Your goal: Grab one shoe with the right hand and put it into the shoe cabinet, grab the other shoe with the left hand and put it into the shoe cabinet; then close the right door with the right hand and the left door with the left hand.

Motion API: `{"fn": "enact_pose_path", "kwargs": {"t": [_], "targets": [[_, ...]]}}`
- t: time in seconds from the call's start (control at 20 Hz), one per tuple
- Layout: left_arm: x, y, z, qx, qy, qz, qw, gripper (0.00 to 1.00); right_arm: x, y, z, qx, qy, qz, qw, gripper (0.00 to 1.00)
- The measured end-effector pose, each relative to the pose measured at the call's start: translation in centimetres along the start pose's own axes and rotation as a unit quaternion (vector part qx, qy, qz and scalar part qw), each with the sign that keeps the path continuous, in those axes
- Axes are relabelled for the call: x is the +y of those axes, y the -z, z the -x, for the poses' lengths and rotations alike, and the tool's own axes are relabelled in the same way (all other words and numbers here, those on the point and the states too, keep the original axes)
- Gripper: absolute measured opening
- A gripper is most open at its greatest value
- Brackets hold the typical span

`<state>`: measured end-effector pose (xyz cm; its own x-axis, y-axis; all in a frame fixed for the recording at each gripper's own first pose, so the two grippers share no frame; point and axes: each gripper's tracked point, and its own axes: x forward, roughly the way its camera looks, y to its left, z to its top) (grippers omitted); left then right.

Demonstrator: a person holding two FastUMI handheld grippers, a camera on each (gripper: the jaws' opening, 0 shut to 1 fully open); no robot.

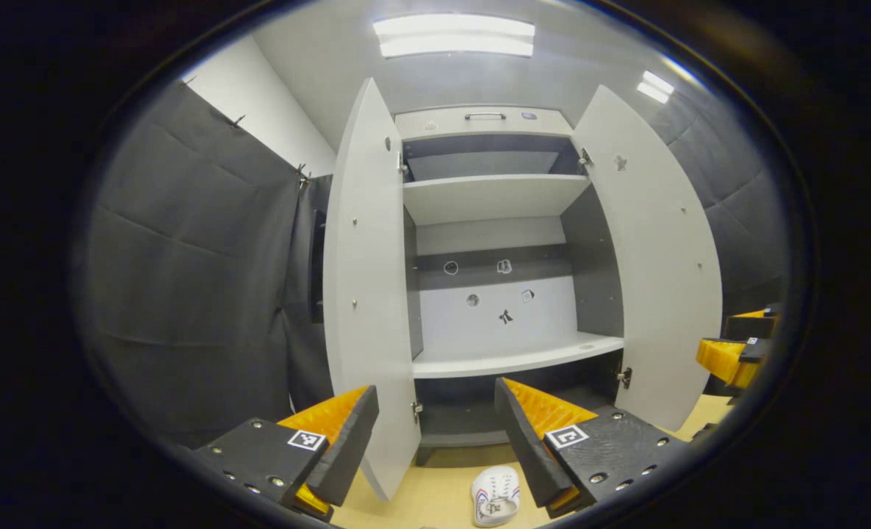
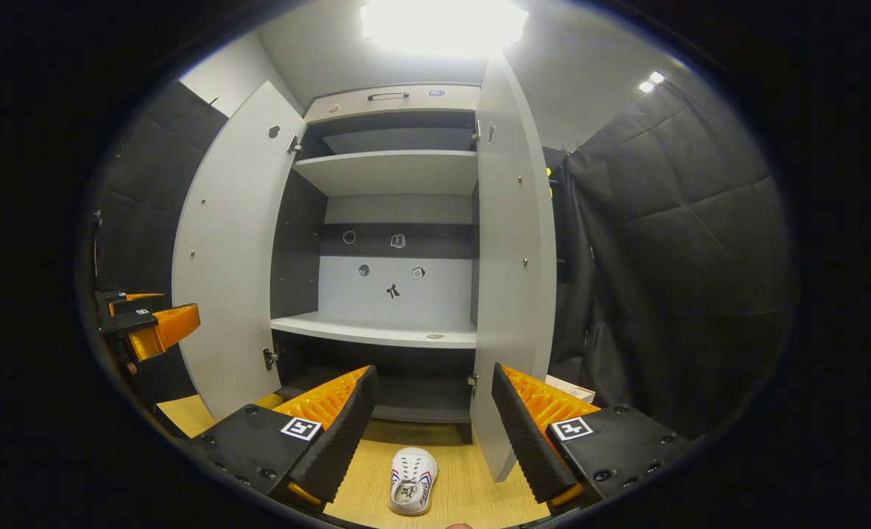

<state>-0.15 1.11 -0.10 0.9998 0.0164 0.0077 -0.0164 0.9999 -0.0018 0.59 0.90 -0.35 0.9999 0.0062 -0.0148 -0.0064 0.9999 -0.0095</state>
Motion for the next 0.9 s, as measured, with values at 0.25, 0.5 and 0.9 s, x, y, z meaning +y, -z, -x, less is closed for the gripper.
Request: {"fn": "enact_pose_path", "kwargs": {"t": [0.25, 0.5, 0.9], "targets": [[0.5, 0.2, 0.1, 0.002, -0.004, -0.002, 1.000, 0.92, 0.8, 0.9, -1.9, 0.018, 0.000, 0.005, 1.000, 0.98], [1.8, 0.4, 0.4, 0.006, -0.018, -0.006, 1.000, 0.92, 2.2, 3.5, -4.4, 0.057, -0.018, 0.017, 0.998, 0.97], [4.1, 0.8, 1.4, 0.020, -0.049, -0.026, 0.998, 0.93, 3.5, 11.3, -8.4, 0.170, -0.040, 0.028, 0.984, 0.98]]}}
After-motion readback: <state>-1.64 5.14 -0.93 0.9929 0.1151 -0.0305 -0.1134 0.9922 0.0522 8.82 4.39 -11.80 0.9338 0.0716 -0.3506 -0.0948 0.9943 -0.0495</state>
